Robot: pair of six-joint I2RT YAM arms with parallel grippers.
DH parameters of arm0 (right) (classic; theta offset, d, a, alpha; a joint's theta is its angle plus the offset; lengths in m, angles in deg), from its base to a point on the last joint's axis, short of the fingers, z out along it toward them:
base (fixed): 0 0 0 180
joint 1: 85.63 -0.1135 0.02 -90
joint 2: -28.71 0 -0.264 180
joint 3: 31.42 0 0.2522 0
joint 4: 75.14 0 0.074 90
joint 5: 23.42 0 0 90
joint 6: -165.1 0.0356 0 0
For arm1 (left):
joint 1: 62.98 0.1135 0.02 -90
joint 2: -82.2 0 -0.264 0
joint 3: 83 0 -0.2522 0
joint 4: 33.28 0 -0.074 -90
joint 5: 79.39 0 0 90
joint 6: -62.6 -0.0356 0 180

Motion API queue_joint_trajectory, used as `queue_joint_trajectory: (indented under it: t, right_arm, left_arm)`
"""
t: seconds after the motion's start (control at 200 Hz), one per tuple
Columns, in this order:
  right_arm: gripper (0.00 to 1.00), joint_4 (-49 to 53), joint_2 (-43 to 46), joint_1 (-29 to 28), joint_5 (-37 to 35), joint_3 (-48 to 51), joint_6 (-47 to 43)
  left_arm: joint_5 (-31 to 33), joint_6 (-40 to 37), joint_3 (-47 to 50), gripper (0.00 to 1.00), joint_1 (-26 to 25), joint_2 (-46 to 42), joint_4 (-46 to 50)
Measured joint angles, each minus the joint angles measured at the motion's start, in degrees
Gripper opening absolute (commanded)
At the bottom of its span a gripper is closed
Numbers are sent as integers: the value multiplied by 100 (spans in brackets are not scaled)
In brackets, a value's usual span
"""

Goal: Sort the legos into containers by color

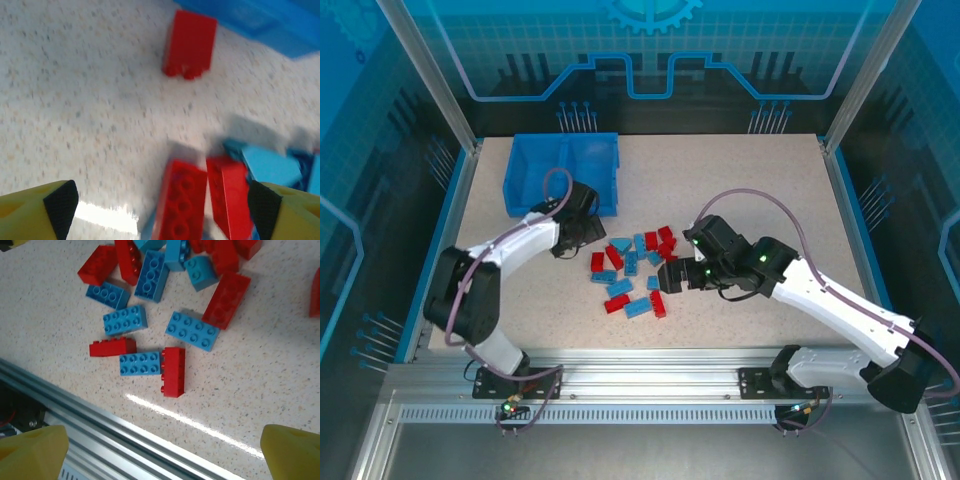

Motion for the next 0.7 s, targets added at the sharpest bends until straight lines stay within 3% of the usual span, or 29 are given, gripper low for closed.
queue_joint_trajectory:
  t: [0.155, 0.4, 0.7]
  right_arm:
    - [100, 70, -79, -9, -254, -35, 170]
    - [100, 236, -83, -11, -420, -87, 256]
    - [100, 435, 57, -11, -619, -162, 260]
  left_arm:
    - [-94, -420, -240, 87, 22, 671, -409]
    - [20, -743, -527, 77, 22, 1329, -828]
    - [238, -1132, -527, 47, 116, 1508, -1187]
